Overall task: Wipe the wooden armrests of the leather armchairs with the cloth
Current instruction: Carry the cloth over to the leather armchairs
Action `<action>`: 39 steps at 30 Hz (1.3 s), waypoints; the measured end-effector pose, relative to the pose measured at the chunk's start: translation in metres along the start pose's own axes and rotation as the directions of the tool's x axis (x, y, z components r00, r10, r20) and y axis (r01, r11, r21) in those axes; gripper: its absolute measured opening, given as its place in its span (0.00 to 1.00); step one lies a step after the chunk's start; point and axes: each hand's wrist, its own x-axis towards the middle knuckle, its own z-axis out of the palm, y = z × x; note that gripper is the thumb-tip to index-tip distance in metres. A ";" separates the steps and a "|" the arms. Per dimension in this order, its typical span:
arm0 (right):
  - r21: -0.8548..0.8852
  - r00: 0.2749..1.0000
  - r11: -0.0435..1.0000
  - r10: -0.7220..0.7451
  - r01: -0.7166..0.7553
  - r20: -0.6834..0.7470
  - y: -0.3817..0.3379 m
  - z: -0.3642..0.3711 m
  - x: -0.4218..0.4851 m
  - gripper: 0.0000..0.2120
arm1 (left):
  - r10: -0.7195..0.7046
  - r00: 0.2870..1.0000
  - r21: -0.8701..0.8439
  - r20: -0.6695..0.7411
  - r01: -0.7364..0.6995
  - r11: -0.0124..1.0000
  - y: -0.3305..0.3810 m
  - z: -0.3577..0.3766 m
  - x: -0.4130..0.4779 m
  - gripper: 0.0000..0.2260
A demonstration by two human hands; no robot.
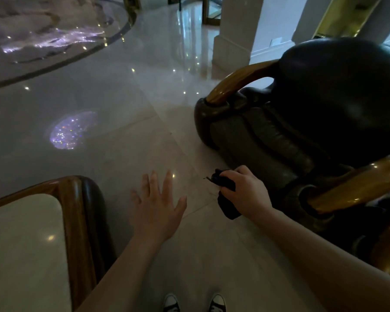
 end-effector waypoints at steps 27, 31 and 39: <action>0.156 0.690 0.799 0.585 -0.581 -0.427 0.113 -0.068 -0.125 0.19 | 0.650 0.732 -0.053 0.204 -0.655 0.754 0.176 0.040 0.055 0.34; 0.192 0.643 0.765 0.627 -0.615 -0.439 0.157 -0.088 -0.144 0.19 | 0.694 0.690 -0.054 0.207 -0.700 0.712 0.234 0.058 0.055 0.34; 0.191 0.616 0.745 0.645 -0.639 -0.453 0.245 -0.131 -0.168 0.20 | 0.739 0.643 -0.065 0.201 -0.744 0.665 0.340 0.092 0.045 0.34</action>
